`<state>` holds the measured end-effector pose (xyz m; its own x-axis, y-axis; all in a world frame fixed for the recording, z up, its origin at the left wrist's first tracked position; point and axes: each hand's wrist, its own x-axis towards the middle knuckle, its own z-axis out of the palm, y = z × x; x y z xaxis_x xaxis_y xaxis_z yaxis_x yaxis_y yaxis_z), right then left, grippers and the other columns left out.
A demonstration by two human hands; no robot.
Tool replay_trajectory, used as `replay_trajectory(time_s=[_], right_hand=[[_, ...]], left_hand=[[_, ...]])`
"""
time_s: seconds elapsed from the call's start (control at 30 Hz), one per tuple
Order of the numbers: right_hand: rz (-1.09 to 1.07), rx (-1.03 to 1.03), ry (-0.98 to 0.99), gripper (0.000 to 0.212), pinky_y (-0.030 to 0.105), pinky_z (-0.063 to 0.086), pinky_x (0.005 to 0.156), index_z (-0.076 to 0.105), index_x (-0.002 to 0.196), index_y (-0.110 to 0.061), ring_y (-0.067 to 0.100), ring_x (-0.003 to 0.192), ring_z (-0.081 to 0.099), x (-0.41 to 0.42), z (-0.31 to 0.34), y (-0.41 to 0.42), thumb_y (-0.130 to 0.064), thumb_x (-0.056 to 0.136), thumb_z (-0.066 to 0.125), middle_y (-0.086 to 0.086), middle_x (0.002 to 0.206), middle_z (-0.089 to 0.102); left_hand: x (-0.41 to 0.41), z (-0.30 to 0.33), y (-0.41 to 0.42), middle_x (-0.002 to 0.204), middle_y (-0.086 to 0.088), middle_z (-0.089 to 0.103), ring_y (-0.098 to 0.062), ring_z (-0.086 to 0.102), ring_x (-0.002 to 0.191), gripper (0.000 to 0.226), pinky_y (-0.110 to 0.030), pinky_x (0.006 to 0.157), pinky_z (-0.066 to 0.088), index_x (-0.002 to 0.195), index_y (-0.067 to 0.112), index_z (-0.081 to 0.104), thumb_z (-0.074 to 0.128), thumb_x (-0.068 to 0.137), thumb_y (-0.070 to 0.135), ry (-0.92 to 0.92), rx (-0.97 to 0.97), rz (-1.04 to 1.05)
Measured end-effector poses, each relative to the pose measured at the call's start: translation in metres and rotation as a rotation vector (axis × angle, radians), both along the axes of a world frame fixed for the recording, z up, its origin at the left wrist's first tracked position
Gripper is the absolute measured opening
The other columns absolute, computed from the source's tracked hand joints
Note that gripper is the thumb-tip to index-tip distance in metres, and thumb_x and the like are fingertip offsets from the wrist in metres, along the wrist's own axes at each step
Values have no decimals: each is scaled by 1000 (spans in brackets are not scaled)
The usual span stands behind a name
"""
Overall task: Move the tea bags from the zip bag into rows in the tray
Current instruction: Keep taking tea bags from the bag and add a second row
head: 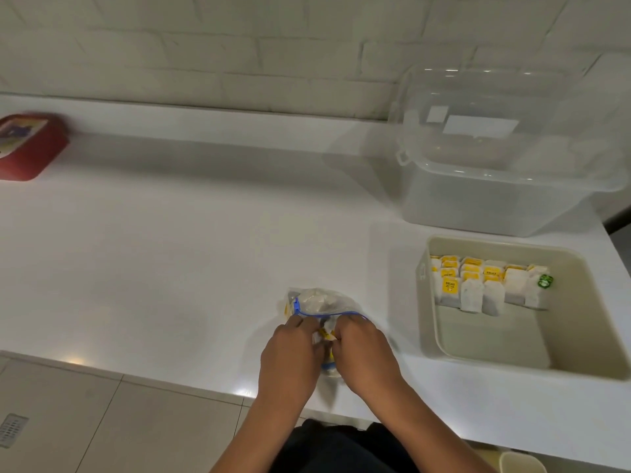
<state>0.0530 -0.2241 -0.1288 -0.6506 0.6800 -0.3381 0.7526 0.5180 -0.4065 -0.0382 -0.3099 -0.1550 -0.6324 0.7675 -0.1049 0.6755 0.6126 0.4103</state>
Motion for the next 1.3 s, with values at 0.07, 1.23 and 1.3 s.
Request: replay_trajectory(time_s=[0.07, 1.23, 1.3], right_hand=[[-8, 11, 7, 24, 19, 32, 73, 60, 118, -12, 19, 104, 61, -1, 0, -1, -13, 98, 46, 3, 119, 64], [-233, -144, 324, 9, 3, 40, 56, 63, 84, -27, 0, 72, 62, 15, 18, 14, -25, 93, 63, -14, 77, 66], [-267, -171, 347, 9, 4, 42, 57, 64, 84, -25, 1, 72, 63, 17, 22, 15, -22, 92, 62, -13, 76, 67]], left_hand=[[0, 0, -1, 103, 7, 69, -11, 61, 81, 17, -23, 70, 52, 109, 27, 65, 56, 95, 29, 8, 24, 1], [-13, 14, -10, 84, 21, 69, 3, 66, 77, 13, -20, 68, 56, 106, 36, 61, 52, 100, 42, -271, 294, 115], [-15, 17, -11, 88, 20, 71, 3, 67, 81, 12, -16, 69, 54, 107, 34, 62, 54, 100, 39, -331, 329, 136]])
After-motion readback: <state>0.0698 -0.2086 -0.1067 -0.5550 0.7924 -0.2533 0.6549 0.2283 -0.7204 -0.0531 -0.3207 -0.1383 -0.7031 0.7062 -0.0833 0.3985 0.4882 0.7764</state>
